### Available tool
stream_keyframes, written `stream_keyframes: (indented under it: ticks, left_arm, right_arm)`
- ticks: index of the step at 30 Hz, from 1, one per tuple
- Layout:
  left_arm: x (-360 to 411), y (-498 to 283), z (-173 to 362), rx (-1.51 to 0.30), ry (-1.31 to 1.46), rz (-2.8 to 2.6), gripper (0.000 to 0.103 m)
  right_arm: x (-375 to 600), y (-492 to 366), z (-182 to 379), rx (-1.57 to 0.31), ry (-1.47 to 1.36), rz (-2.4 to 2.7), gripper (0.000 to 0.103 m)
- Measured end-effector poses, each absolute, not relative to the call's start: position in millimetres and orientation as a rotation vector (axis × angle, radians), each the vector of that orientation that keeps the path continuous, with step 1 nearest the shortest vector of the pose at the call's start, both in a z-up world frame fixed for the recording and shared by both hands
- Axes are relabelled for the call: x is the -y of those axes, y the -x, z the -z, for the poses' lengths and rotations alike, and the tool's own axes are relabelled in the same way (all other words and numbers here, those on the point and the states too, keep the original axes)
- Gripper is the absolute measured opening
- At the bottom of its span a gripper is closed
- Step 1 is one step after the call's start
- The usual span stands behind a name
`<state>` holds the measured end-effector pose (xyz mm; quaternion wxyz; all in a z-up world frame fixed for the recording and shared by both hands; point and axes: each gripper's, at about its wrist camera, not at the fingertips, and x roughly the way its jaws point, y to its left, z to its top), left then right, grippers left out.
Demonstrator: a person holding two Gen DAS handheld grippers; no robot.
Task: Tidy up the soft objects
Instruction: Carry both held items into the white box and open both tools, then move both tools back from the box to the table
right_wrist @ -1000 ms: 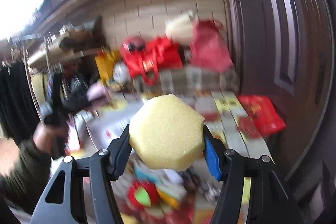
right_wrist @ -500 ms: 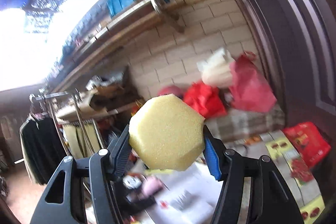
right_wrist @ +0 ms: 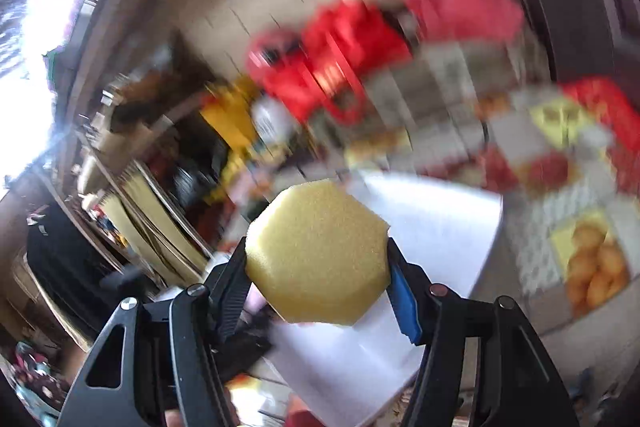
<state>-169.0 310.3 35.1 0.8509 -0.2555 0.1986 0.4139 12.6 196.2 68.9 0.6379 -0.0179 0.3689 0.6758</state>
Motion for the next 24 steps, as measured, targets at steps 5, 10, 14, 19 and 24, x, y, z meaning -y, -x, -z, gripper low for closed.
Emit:
stream_keyframes:
  ticks: [5,10,14,19,24]
  left_arm:
    - [-315.1,165.2,-25.7,-0.443,0.561,-0.892,0.061]
    - [-307.9,170.5,-30.4,-0.384,0.493,-0.944,0.103]
    - [-302.8,177.0,-37.7,-0.317,0.471,-0.953,0.103]
    - [-297.0,175.7,-44.0,-0.299,0.442,-0.951,0.103]
    - [-282.7,173.9,-60.1,-0.267,0.412,-0.906,0.103]
  right_arm:
    - [-219.3,-17.3,-29.5,-0.922,0.083,-1.477,0.064]
    - [-214.1,-20.3,-19.6,-0.955,0.043,-1.474,0.097]
    - [-197.2,-25.5,-32.0,-0.91,-0.027,-1.469,0.103]
    - [-176.4,-27.0,-49.7,-0.847,-0.097,-1.484,0.103]
    - [-132.1,-29.2,-71.3,-0.764,-0.15,-1.53,0.103]
